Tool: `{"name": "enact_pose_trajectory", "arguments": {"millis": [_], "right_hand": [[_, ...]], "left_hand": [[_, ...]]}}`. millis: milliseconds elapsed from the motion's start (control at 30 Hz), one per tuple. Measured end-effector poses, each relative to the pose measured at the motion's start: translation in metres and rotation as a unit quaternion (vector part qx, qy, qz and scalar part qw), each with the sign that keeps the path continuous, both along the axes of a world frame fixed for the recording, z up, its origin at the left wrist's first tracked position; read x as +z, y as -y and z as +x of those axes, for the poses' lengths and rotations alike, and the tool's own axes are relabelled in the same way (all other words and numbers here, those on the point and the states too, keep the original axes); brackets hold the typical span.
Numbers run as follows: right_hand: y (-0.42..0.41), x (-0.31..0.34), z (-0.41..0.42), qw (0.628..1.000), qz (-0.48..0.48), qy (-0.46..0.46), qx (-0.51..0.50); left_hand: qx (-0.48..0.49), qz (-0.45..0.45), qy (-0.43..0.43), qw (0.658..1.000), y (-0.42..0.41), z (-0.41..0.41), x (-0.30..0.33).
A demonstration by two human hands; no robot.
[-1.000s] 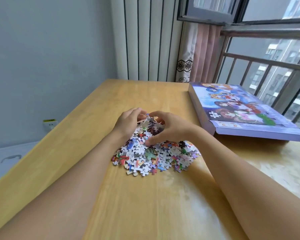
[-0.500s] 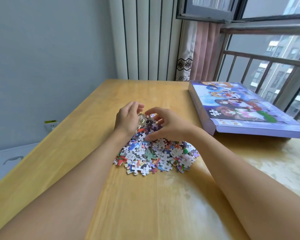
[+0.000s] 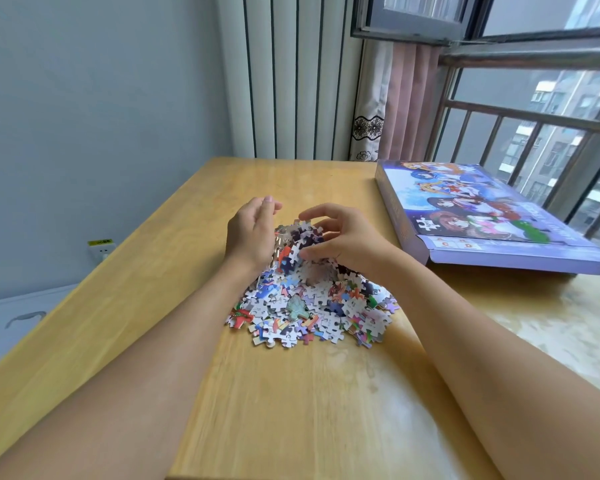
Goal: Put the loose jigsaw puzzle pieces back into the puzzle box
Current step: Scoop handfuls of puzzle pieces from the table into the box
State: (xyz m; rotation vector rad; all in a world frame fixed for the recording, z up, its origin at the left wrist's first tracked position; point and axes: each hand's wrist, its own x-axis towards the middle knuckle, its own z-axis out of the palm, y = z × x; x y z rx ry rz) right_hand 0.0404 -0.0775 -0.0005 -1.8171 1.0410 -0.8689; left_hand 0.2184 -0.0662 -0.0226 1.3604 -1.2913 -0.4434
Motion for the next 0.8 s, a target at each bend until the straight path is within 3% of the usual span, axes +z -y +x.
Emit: {"name": "enact_pose_trajectory", "arguments": {"millis": [167, 300, 400, 567, 700, 800], "right_hand": [[0.003, 0.003, -0.006, 0.994, 0.043, 0.087, -0.05], [0.0, 0.009, -0.007, 0.983, 0.052, 0.16, -0.07], [-0.004, 0.016, -0.006, 0.969, 0.066, 0.225, -0.075], [-0.008, 0.02, -0.001, 0.929, 0.12, 0.331, -0.111], [-0.009, 0.016, 0.002, 0.904, 0.183, 0.373, -0.104], [-0.008, 0.016, -0.003, 0.925, 0.204, 0.308, -0.094]], "left_hand": [[0.028, -0.016, 0.019, 0.999, -0.001, 0.004, 0.005], [0.038, -0.091, 0.066, 0.993, -0.009, 0.001, 0.011], [-0.016, -0.107, 0.076, 0.991, -0.017, -0.006, 0.017], [-0.115, -0.056, 0.114, 0.985, -0.028, -0.022, 0.017], [-0.133, -0.061, 0.11, 0.983, -0.029, -0.027, 0.018], [-0.146, -0.045, 0.131, 0.98, -0.029, -0.021, 0.018]]}}
